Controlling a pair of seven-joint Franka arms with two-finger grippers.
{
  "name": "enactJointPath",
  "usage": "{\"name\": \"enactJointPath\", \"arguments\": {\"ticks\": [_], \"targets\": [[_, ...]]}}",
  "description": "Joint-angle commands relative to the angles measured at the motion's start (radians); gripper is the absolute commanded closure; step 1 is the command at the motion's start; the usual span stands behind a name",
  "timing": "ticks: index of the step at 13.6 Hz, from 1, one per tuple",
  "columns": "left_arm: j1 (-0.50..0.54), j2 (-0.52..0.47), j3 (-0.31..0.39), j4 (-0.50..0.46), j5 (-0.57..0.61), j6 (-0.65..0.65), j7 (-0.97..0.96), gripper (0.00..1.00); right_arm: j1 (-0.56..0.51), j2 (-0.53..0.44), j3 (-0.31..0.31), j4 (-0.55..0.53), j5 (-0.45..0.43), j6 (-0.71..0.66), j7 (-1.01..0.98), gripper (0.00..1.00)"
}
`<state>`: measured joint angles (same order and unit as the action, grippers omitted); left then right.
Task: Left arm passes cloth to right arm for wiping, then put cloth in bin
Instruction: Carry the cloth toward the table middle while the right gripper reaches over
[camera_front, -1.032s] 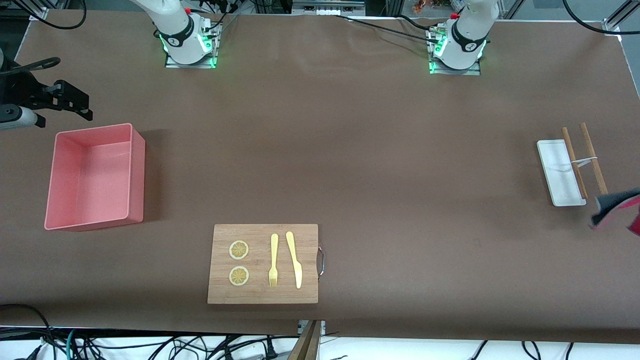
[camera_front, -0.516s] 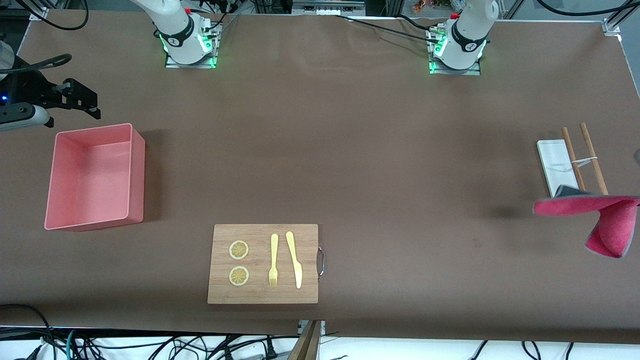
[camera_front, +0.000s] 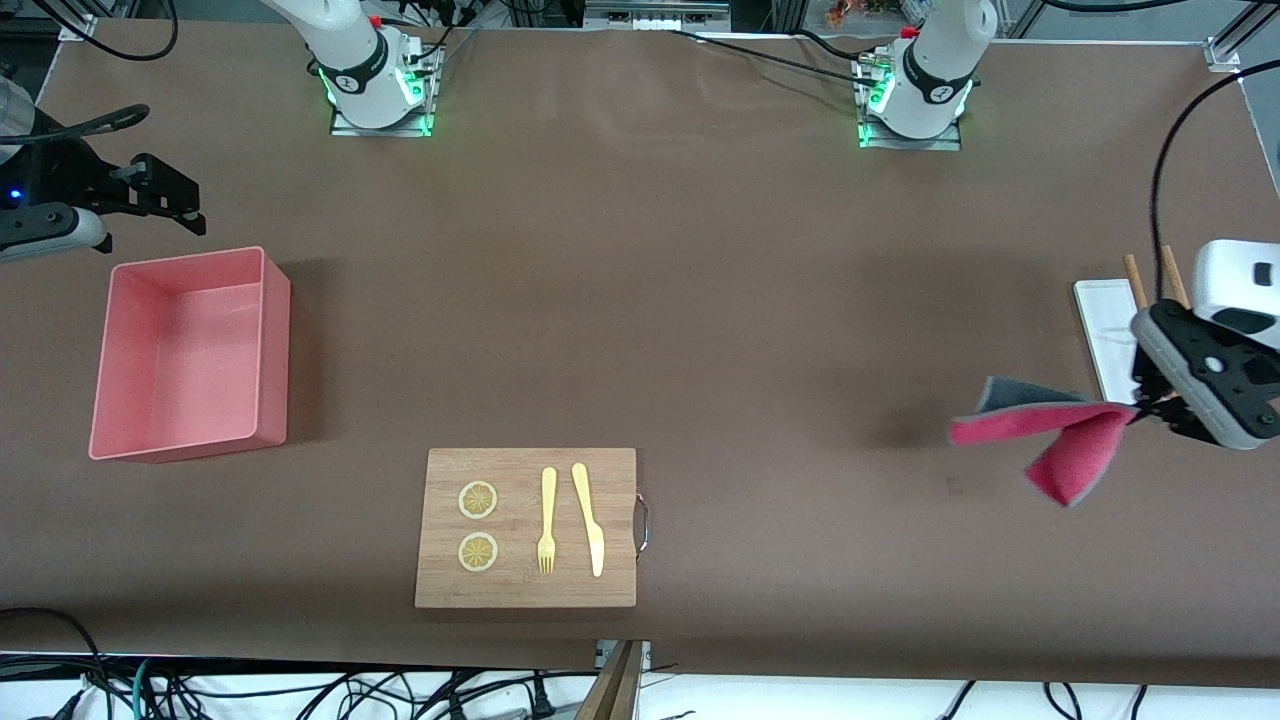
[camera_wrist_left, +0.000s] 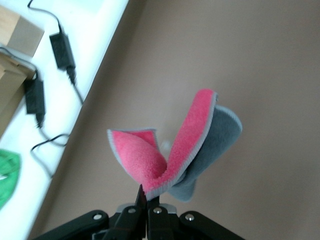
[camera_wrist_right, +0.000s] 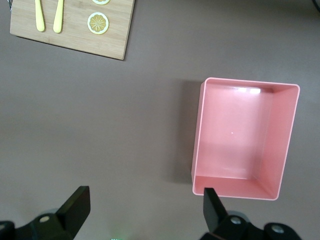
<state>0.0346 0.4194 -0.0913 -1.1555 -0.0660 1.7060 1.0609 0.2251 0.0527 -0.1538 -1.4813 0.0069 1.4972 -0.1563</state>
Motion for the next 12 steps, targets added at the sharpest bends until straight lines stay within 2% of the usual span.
{"name": "enactJointPath", "arguments": {"ticks": [1, 4, 6, 9, 12], "targets": [[-0.065, 0.024, 0.001, 0.017, -0.11, -0.016, -0.19, 1.0, -0.003, -0.011, 0.0, 0.004, 0.018, -0.011, -0.008, 0.0], [-0.227, 0.024, 0.002, 0.016, -0.107, -0.016, -0.601, 1.0, -0.003, -0.013, 0.01, 0.004, 0.019, -0.022, -0.025, 0.0], [-0.309, 0.024, 0.001, 0.016, -0.11, -0.016, -0.851, 1.0, -0.004, -0.014, 0.011, 0.004, 0.069, -0.032, -0.084, 0.0], [-0.399, 0.03, 0.001, 0.016, -0.159, -0.016, -1.115, 1.0, -0.006, -0.025, -0.004, 0.006, 0.166, -0.069, -0.416, 0.0], [-0.464, 0.035, 0.001, 0.016, -0.247, -0.008, -1.321, 1.0, -0.026, 0.018, -0.11, -0.028, 0.332, -0.116, -0.799, 0.0]]}}
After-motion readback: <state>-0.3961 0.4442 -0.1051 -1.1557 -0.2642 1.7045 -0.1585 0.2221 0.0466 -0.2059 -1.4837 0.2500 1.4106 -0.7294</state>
